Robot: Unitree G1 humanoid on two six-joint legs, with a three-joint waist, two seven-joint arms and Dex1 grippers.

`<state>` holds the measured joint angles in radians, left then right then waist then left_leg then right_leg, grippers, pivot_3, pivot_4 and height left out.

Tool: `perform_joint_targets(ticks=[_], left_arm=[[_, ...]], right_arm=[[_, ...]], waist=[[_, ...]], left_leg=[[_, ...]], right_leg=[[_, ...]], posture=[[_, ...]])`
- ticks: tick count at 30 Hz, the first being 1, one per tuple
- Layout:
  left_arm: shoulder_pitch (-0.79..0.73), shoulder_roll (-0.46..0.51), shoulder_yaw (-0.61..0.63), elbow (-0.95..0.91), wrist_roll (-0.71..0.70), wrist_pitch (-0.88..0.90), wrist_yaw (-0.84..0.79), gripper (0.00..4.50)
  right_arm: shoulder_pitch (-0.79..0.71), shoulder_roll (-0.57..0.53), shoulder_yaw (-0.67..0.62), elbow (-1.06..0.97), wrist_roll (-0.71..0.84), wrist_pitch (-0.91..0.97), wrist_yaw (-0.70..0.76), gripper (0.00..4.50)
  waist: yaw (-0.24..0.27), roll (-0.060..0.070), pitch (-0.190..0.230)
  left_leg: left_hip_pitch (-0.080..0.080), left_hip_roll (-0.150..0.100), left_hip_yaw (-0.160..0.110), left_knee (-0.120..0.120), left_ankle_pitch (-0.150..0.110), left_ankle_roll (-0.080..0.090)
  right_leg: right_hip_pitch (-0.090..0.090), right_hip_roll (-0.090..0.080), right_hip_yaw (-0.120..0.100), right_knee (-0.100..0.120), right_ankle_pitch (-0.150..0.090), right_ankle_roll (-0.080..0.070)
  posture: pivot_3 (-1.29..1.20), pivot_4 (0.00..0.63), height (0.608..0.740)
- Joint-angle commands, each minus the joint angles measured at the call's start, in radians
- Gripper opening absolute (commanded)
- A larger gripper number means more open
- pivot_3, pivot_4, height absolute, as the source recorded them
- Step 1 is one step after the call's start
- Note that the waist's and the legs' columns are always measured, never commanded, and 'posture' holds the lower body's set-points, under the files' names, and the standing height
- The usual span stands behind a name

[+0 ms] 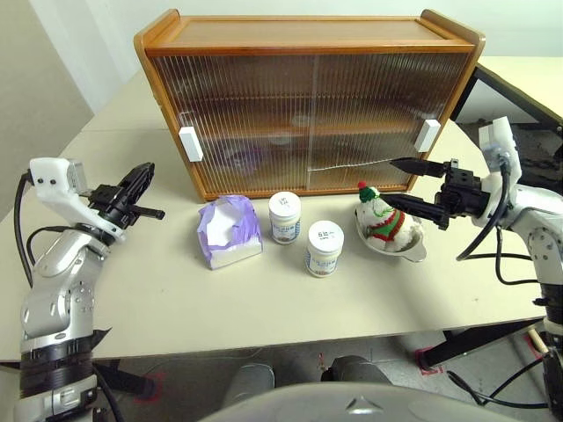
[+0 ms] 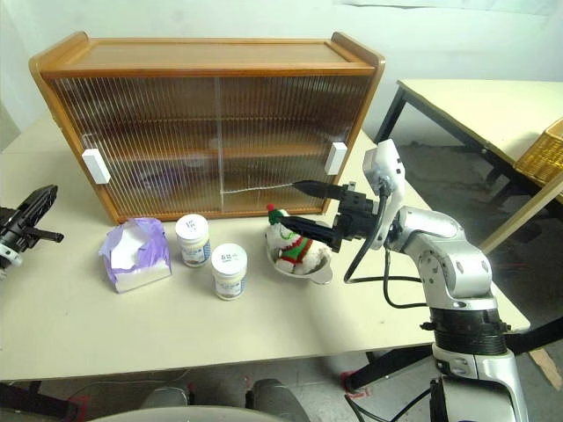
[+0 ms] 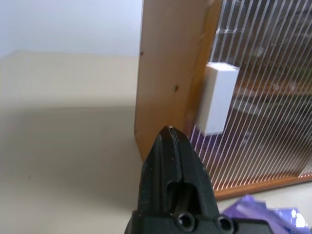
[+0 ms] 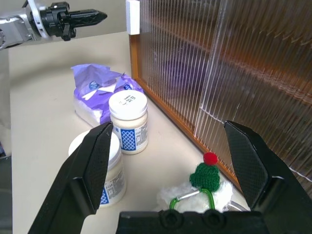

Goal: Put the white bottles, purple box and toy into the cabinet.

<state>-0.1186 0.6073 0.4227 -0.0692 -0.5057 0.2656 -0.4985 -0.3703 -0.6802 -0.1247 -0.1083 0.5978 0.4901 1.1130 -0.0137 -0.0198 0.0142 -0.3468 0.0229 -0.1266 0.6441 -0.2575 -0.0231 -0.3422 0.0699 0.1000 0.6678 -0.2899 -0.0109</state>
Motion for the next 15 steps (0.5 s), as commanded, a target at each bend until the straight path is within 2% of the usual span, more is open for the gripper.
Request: perform_joint_targets(ticks=[1,15], left_arm=[[-0.039,0.019,-0.042,0.031,0.034,0.007,-0.027,0.02],[-0.208,-0.009,-0.122,0.237,0.104,-0.051,-0.087,0.02]], right_arm=[[-0.017,0.008,0.013,-0.033,0.019,0.032,-0.022,4.50],[-0.010,0.021,-0.002,-0.043,0.034,0.032,-0.043,4.50]], waist=[[0.001,0.000,0.000],[-0.003,0.000,0.000]], left_leg=[[0.000,0.000,0.000,0.000,0.000,0.000],[-0.001,0.001,0.000,0.003,0.000,0.001]], right_leg=[[0.000,0.000,0.000,0.000,0.000,0.000],[-0.003,0.000,0.001,0.000,0.002,0.003]], posture=[[-0.03,0.000,0.740],[-0.06,0.000,0.740]])
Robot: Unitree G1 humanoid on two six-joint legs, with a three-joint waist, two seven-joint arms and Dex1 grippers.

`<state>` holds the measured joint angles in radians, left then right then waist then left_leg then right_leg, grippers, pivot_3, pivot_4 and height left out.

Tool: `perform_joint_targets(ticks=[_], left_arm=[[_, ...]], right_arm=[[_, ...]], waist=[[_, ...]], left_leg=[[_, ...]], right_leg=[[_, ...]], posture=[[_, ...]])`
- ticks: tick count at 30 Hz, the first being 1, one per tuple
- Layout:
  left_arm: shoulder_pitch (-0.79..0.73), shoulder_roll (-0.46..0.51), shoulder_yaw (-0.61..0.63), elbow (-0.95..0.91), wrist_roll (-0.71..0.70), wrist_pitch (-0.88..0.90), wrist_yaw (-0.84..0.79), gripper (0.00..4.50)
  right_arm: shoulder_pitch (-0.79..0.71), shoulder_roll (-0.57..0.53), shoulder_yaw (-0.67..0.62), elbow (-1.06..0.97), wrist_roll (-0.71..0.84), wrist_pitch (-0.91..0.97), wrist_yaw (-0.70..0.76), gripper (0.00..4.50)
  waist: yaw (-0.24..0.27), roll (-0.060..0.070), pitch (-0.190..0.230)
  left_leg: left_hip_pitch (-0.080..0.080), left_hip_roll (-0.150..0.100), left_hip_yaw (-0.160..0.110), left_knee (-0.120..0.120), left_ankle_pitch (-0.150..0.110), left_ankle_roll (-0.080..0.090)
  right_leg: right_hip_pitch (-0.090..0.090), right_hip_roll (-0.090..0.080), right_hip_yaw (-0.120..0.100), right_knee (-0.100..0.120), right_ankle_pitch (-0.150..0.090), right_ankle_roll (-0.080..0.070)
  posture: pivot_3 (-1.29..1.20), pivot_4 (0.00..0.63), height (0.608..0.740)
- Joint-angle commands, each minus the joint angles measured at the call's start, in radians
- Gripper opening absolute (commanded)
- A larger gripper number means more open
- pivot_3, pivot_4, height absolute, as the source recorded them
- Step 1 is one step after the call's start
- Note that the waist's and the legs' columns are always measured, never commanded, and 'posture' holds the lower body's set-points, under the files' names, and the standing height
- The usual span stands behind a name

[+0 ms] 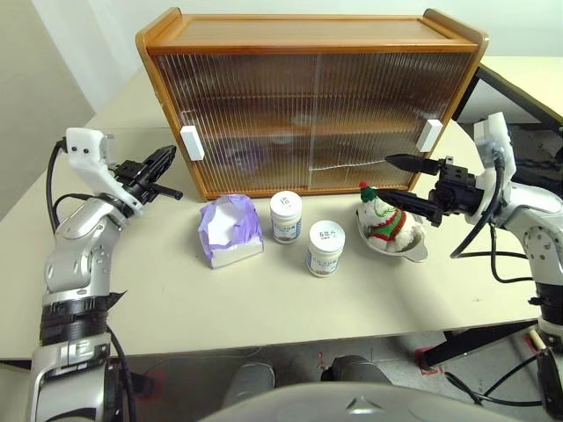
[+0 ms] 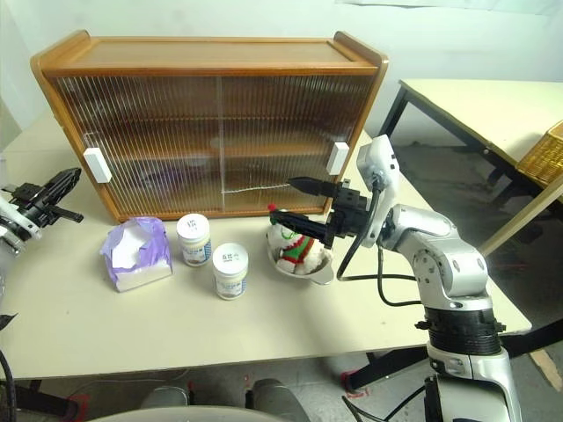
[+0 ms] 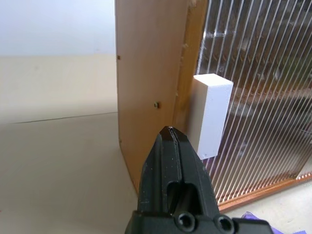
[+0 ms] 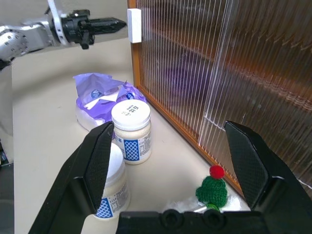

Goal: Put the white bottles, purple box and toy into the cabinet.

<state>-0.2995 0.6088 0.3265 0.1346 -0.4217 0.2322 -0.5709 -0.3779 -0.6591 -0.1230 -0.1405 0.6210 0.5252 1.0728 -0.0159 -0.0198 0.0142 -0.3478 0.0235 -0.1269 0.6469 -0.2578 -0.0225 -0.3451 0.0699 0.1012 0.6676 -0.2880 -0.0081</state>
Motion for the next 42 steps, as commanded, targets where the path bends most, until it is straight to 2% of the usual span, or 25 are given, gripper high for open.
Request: perform_joint_targets(ticks=[1,14,21,35,42], left_arm=[[-0.033,-0.015,-0.031,0.034,0.022,-0.020,-0.018,0.02],[-0.032,-0.046,-0.070,-0.030,0.034,0.001,-0.027,0.02],[-0.059,-0.055,-0.077,-0.008,0.042,-0.007,-0.025,0.02],[-0.115,-0.135,-0.177,-0.130,0.016,0.082,-0.043,0.02],[-0.138,-0.181,-0.225,-0.132,0.027,0.093,-0.050,0.02]], right_arm=[[-0.001,0.000,-0.006,-0.011,0.011,-0.004,-0.004,4.50],[0.017,0.005,-0.010,0.008,-0.001,-0.040,0.001,4.50],[0.010,0.007,-0.003,0.025,-0.005,-0.055,0.007,4.50],[0.021,0.008,-0.007,0.006,0.003,-0.051,-0.002,4.50],[0.021,0.008,-0.006,-0.010,0.009,-0.039,-0.017,4.50]], waist=[[0.000,0.000,0.000],[-0.005,0.000,0.000],[-0.006,0.000,0.000],[-0.009,0.000,0.000],[-0.013,0.000,0.000]], left_leg=[[0.000,0.000,0.000,0.000,0.000,0.000],[-0.003,-0.001,-0.001,0.011,-0.002,0.002],[-0.004,-0.001,-0.001,0.011,-0.002,0.003],[-0.005,-0.001,0.000,0.012,-0.003,0.004],[-0.006,-0.001,0.000,0.013,-0.003,0.004]], right_leg=[[0.000,0.000,0.000,0.000,0.000,0.000],[0.001,0.000,-0.001,0.000,0.002,0.002],[0.001,0.000,-0.001,0.000,0.002,0.002],[0.001,0.000,-0.001,-0.001,0.002,0.003],[0.001,0.000,-0.001,-0.002,0.002,0.005]], posture=[[-0.06,0.000,0.740],[-0.07,0.000,0.740],[-0.07,0.000,0.740],[-0.09,0.000,0.740],[-0.10,0.000,0.740]])
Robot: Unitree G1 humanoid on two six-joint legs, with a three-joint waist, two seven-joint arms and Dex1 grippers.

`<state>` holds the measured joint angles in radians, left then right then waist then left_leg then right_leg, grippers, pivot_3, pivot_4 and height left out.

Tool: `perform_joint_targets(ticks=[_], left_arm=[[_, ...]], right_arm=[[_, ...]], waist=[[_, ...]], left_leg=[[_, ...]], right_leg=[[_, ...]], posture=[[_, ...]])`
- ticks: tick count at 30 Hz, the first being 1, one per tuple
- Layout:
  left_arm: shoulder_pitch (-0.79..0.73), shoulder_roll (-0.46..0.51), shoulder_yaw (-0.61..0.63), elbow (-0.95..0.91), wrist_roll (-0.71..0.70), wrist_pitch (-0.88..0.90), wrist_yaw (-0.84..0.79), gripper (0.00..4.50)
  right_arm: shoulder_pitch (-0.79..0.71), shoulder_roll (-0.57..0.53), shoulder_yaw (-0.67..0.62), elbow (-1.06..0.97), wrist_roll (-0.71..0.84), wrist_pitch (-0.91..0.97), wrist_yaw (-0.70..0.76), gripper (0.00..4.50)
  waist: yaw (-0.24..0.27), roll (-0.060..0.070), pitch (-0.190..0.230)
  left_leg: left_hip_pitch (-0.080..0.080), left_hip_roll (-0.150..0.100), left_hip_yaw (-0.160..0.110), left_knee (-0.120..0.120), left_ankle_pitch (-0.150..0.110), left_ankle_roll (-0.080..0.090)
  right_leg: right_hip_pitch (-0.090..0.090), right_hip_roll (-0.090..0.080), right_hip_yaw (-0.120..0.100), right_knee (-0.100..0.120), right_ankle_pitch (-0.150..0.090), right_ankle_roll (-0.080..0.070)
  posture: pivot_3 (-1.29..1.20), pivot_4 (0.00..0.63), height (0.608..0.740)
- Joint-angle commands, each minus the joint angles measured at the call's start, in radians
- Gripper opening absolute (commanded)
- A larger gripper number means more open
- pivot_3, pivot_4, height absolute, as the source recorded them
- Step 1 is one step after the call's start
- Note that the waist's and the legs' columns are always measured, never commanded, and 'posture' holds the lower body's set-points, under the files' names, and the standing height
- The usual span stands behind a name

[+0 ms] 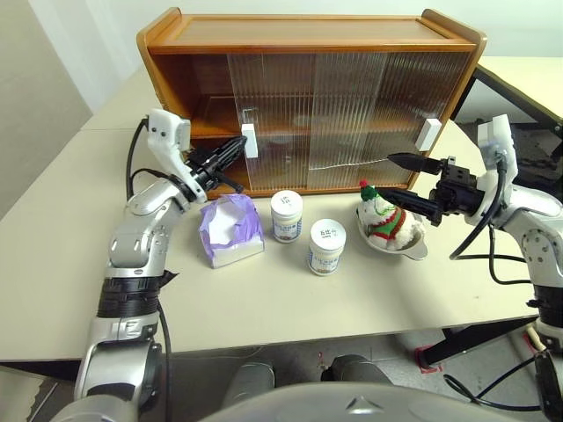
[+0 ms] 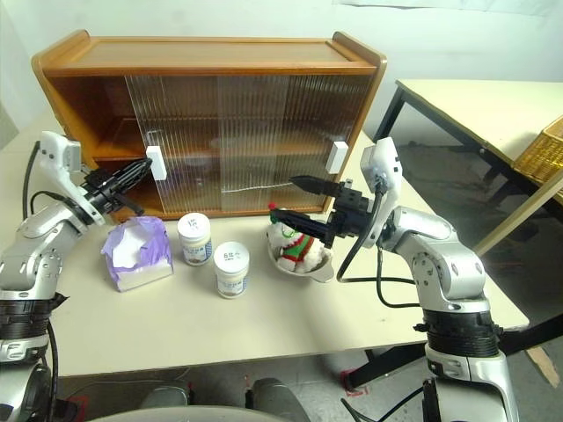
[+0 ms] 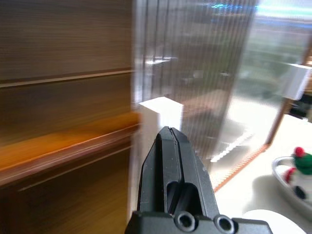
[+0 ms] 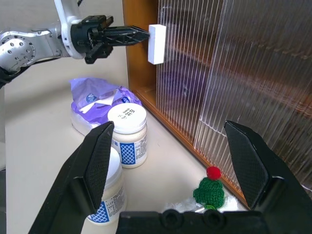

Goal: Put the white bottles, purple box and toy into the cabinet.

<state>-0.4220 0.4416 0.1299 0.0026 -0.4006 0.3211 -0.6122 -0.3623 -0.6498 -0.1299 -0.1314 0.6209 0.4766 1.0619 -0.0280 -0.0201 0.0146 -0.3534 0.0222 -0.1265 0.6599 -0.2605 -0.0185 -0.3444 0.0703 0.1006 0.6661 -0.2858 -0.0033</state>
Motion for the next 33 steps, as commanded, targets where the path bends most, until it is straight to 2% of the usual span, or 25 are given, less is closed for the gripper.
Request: perform_joint_targets(ticks=[1,6,11,23,33], left_arm=[[-0.017,-0.023,-0.044,0.013,0.017,-0.007,-0.015,0.02],[-0.017,-0.065,-0.096,0.063,0.045,-0.061,-0.052,0.02],[-0.010,-0.079,-0.072,0.072,0.036,-0.084,-0.039,0.02],[0.178,0.003,0.056,-0.126,-0.021,-0.028,0.004,0.02],[0.128,0.001,0.089,-0.013,0.018,-0.077,0.061,0.02]], right_arm=[[0.005,-0.001,0.000,-0.022,0.010,0.012,-0.009,4.50],[0.012,-0.005,-0.006,-0.027,0.013,0.014,-0.014,4.50],[0.017,-0.009,-0.009,-0.026,0.015,0.013,-0.013,4.50],[-0.004,-0.005,0.010,0.032,-0.005,-0.012,0.026,4.50],[-0.022,0.005,0.027,0.041,-0.012,-0.019,0.031,4.50]], waist=[[-0.002,0.000,0.000],[-0.003,0.000,0.000],[-0.006,0.000,0.000],[-0.011,0.000,0.000],[0.003,0.000,0.001]], left_leg=[[0.000,0.000,0.000,0.000,0.000,0.000],[0.000,0.000,0.000,0.001,0.000,0.000],[0.000,0.000,0.000,0.001,0.000,0.000],[-0.001,0.000,0.000,0.000,-0.001,0.001],[-0.001,0.001,0.000,0.001,-0.001,0.001]], right_leg=[[0.000,0.000,0.000,0.000,0.000,0.000],[0.000,0.000,0.000,0.000,0.000,0.001],[0.000,0.000,0.001,0.000,0.001,0.002],[-0.001,0.000,0.000,-0.001,0.000,0.003],[0.000,0.000,0.001,-0.001,0.001,0.001]], posture=[[-0.10,0.000,0.740],[-0.11,0.000,0.740],[-0.11,0.000,0.740],[-0.06,0.000,0.740],[-0.06,0.000,0.740]])
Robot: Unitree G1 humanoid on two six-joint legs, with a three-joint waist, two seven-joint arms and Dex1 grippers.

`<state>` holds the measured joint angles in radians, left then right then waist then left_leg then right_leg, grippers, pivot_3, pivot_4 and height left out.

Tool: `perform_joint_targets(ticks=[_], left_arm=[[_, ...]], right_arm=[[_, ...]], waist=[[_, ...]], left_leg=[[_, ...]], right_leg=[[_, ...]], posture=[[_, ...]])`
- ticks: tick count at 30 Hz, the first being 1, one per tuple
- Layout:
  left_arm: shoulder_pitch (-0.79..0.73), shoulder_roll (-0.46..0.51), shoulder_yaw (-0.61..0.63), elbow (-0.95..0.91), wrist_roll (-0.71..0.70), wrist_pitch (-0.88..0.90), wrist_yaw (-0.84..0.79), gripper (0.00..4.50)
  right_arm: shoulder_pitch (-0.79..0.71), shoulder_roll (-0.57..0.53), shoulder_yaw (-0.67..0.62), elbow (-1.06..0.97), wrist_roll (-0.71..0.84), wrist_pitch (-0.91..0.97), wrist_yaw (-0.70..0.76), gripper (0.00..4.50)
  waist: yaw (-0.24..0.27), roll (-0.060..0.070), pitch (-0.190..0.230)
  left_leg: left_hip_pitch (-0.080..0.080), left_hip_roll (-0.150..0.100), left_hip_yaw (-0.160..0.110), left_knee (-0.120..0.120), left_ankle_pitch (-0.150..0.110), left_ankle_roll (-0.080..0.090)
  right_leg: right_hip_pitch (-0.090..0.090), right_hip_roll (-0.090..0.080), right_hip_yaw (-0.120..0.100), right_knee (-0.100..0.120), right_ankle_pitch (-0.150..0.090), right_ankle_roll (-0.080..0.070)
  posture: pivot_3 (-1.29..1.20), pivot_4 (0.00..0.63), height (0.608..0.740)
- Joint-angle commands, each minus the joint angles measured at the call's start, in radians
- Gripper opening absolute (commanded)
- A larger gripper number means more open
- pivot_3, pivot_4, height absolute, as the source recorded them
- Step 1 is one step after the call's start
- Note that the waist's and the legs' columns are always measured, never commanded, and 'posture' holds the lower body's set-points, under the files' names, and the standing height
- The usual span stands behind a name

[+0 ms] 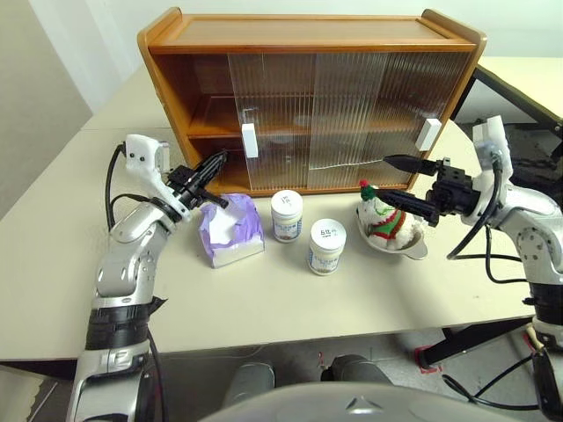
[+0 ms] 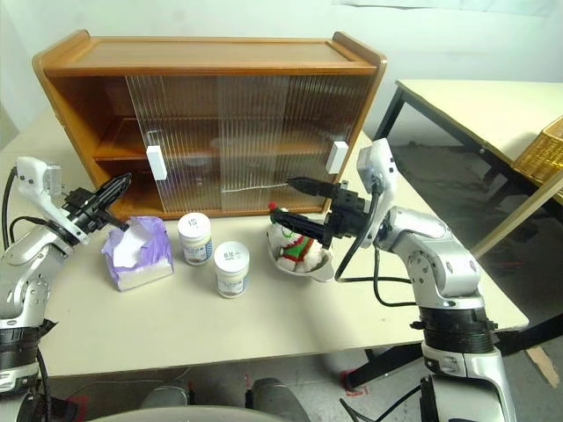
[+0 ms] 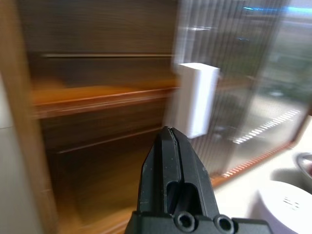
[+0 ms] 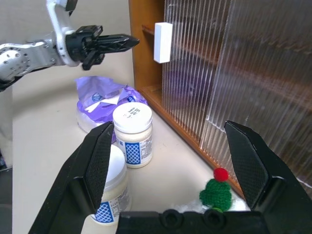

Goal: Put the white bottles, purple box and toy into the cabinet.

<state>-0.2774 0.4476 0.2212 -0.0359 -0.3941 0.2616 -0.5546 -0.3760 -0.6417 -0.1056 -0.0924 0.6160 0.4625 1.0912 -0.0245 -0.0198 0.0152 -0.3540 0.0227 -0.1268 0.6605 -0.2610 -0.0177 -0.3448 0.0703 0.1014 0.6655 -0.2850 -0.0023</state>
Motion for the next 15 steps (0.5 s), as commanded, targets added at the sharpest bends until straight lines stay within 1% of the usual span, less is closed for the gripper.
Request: perform_joint_targets(ticks=[1,4,6,15], left_arm=[[-0.027,-0.006,-0.005,0.045,0.018,-0.026,0.008,0.02],[-0.092,-0.023,-0.025,0.145,0.042,-0.065,0.005,0.02],[-0.126,-0.033,-0.044,0.180,0.051,-0.084,-0.007,0.02],[-0.193,-0.065,-0.095,0.198,0.062,-0.095,-0.032,0.02]], right_arm=[[-0.008,-0.005,0.002,-0.001,-0.005,-0.003,0.001,4.50],[0.004,-0.011,-0.006,-0.023,0.003,0.009,-0.008,4.50],[0.010,-0.015,-0.011,-0.032,0.007,0.013,-0.013,4.50],[0.011,-0.018,-0.012,-0.048,0.013,0.022,-0.030,4.50]], waist=[[0.000,0.000,0.000],[0.002,0.000,0.000],[0.001,0.000,0.000],[-0.007,0.000,0.000]], left_leg=[[0.000,0.000,0.000,0.000,0.000,0.000],[0.000,0.000,0.000,0.000,0.000,0.000],[0.000,0.000,0.000,0.000,0.000,0.000],[-0.001,0.000,0.001,0.001,0.000,0.000]], right_leg=[[0.000,0.000,0.000,0.000,0.000,0.000],[0.000,0.000,0.000,0.000,0.000,0.000],[0.000,0.000,0.002,0.000,0.001,0.000],[0.000,0.000,0.001,-0.001,0.002,0.003]], posture=[[-0.06,0.000,0.740],[-0.08,0.000,0.740],[-0.08,0.000,0.740],[-0.10,0.000,0.740]])
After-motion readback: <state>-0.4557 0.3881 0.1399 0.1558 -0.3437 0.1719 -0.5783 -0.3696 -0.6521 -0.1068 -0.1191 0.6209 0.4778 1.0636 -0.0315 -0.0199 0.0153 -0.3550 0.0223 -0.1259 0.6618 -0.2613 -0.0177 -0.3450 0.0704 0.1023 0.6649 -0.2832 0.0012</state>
